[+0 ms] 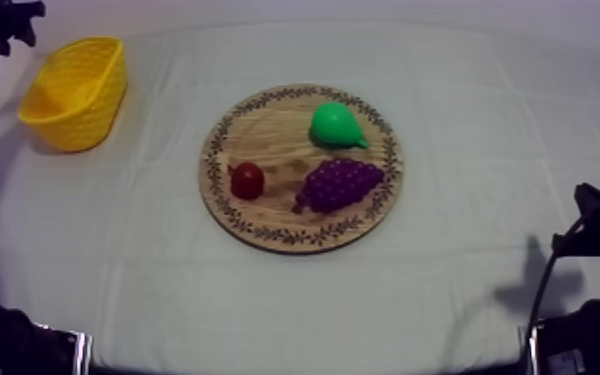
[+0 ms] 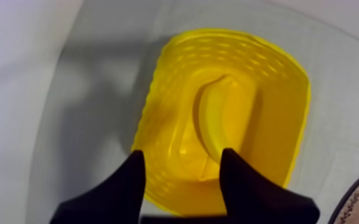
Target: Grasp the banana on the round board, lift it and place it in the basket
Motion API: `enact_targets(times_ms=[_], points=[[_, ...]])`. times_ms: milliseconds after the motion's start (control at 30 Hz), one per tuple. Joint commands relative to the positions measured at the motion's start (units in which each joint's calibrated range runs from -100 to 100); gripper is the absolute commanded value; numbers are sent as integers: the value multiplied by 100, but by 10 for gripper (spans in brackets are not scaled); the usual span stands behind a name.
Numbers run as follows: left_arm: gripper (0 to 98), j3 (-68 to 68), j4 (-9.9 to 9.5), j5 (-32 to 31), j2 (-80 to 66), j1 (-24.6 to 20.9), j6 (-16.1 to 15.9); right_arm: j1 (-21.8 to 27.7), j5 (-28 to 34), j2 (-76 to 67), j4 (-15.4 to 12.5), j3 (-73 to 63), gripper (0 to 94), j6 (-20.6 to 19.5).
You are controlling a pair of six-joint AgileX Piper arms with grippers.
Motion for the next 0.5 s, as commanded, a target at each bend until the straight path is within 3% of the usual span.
enact_targets(times_ms=[0,267,467], points=[[488,378,-14,-22,-777,-4,79,3,6,-4,-2,-3,6,0],[468,1563,-78,-93,-2673,272,322,3,6,-4,-2,-3,6,0],[441,2526,-103,-485,-4131,519,386,3,6,-4,-2,-3,6,0]])
